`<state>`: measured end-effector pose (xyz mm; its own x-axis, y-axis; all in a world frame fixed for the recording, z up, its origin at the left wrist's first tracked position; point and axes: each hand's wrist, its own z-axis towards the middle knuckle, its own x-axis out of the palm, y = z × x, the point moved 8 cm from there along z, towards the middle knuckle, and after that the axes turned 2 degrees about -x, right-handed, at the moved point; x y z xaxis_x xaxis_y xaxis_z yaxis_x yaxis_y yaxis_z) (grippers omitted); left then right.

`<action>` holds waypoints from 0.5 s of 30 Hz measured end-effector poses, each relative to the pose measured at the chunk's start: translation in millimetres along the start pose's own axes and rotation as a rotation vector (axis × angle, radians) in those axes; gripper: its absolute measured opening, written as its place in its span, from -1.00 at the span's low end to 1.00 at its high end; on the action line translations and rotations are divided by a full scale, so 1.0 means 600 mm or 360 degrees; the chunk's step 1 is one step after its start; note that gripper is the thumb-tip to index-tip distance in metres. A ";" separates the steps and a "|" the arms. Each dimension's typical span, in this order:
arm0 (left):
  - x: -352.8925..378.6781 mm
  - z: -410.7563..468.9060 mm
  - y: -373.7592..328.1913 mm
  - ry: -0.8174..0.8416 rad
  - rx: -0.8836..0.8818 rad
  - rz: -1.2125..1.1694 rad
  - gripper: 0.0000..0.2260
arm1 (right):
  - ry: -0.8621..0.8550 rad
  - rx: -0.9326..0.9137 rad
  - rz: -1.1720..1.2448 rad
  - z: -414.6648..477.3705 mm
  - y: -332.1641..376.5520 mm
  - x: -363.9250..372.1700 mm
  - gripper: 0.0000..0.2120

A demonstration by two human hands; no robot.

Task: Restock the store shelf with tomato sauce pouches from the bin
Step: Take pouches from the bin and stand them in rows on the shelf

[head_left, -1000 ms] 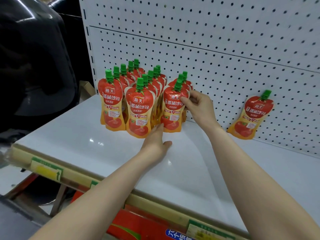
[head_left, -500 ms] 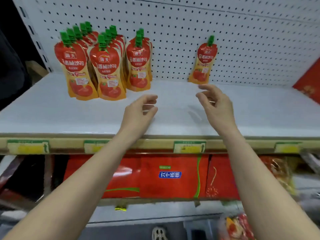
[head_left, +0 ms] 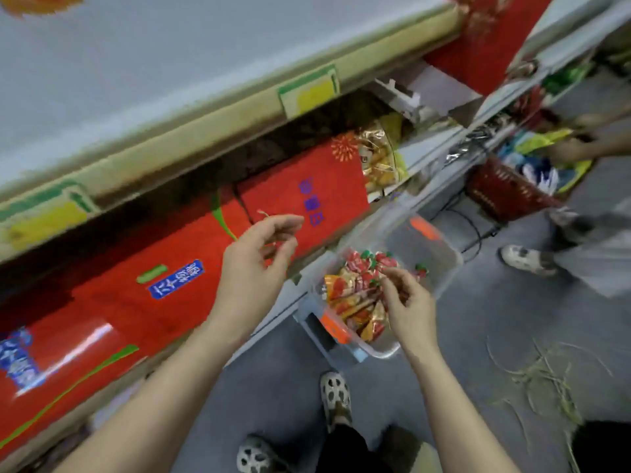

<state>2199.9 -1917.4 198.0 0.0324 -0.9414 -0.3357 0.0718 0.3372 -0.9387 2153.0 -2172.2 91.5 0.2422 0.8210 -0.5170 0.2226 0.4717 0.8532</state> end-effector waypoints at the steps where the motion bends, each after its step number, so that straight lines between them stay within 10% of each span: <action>1: 0.052 0.010 0.029 0.0095 -0.0073 0.0038 -0.73 | 0.0034 0.0144 -0.0046 0.013 -0.058 -0.008 -0.83; 15: 0.502 0.086 0.501 0.1037 -0.0398 0.1317 -0.45 | 0.0790 0.0696 -0.1197 0.303 -0.464 0.091 -0.52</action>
<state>2282.9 -2099.5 -181.5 -0.5641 -0.2697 -0.7804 0.0631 0.9283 -0.3665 2275.7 -2316.8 -186.6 -0.5038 0.4464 -0.7395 0.5078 0.8456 0.1645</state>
